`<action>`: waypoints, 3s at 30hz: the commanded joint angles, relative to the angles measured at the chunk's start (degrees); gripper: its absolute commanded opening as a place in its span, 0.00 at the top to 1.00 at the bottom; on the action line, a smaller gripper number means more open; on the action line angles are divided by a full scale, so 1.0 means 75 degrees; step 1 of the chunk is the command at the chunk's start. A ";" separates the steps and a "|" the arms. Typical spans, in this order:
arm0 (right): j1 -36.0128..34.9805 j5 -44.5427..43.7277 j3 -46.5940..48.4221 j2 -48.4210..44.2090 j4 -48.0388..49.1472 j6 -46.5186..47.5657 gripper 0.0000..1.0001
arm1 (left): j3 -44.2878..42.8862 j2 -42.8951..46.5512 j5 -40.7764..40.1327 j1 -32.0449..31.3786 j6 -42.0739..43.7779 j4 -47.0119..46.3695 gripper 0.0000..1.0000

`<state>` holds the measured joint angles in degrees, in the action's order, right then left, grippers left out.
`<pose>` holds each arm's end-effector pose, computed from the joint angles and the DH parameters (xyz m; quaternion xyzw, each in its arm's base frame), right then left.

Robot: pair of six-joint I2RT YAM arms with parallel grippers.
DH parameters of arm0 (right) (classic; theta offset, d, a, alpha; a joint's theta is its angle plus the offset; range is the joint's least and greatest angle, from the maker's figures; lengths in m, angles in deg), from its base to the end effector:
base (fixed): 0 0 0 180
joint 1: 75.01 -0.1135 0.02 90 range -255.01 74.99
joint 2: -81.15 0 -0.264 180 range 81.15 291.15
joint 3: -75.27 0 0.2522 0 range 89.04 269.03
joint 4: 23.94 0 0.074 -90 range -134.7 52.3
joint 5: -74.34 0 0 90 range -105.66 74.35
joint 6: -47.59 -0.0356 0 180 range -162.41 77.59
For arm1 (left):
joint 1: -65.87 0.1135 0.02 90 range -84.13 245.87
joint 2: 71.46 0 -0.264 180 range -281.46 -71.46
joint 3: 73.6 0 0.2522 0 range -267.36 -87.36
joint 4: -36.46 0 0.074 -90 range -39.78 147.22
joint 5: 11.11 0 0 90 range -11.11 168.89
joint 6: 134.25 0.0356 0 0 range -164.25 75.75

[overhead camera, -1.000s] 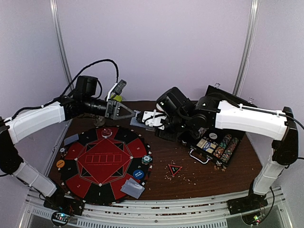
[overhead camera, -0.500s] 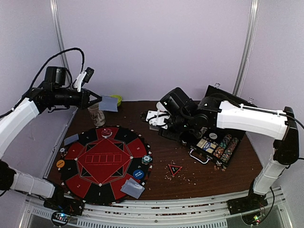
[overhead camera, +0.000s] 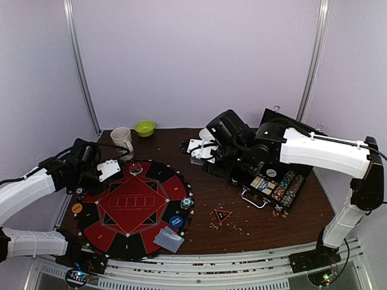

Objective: Distribute texas hold em gaming equipment
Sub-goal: Flop the poker card into the community card area, then pass from the right arm to the left

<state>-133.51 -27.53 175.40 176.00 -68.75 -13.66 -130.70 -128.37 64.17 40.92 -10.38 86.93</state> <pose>0.2034 0.3180 0.3305 -0.5888 0.6817 0.0185 0.4338 0.1828 -0.0750 0.2521 0.4201 0.8339 0.1463 0.3265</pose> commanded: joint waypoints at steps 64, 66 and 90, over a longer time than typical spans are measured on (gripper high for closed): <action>0.0058 0.0144 -0.0620 -0.0799 0.0719 0.0101 0.54 | 0.2988 -0.0659 0.1171 0.0936 0.4037 -0.1794 0.97; 0.0068 0.0143 -0.0611 -0.0799 0.0724 0.0104 0.54 | 0.2983 -0.0571 0.1239 0.0939 0.3950 -0.1592 0.88; 0.0094 0.0152 -0.0259 -0.0513 0.0487 0.0075 0.54 | -0.2171 -0.1334 0.6429 0.0734 -0.5874 -0.4350 0.02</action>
<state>-133.10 -26.70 171.25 171.80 -64.60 -12.81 -143.33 -134.95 96.98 47.44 -23.82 68.20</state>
